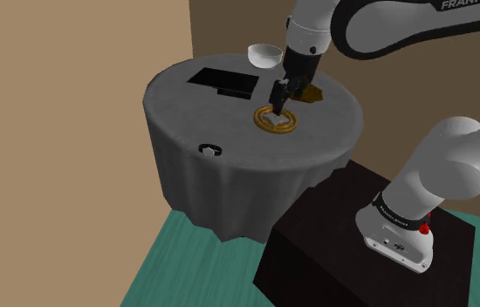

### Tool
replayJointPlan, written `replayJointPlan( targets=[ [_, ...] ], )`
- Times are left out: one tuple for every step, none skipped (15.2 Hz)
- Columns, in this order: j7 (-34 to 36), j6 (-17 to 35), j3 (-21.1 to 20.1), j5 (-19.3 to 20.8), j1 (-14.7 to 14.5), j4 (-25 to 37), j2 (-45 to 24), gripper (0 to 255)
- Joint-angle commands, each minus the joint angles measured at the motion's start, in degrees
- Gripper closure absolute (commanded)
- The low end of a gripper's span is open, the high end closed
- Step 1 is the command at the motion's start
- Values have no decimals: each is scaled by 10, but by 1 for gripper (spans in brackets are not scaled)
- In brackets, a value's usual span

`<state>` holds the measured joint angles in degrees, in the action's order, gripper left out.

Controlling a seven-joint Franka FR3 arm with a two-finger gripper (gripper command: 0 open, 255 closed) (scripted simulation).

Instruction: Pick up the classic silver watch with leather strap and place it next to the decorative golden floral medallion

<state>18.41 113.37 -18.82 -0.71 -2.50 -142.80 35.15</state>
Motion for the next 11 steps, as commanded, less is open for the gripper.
replayJointPlan(
  targets=[
    [32, 39, -29, 7, 4, 5, -36, 0],
    [49, 56, -43, 13, 7, 9, -53, 0],
    [66, 72, -57, 20, 10, 14, -72, 0],
    [84, 88, -72, 30, 15, 20, -91, 0],
    [103, 103, -87, 41, 20, 26, -111, 0],
    [123, 117, -102, 54, 26, 34, -132, 0],
    [144, 131, -117, 70, 33, 42, -154, 0],
    [167, 143, -132, 88, 40, 52, -177, 0],
    [191, 153, -147, 109, 47, 63, -200, 0],
    [217, 162, -162, 132, 54, 75, -225, 0],
    [245, 169, -176, 159, 62, 88, -250, 0]
  ],
)
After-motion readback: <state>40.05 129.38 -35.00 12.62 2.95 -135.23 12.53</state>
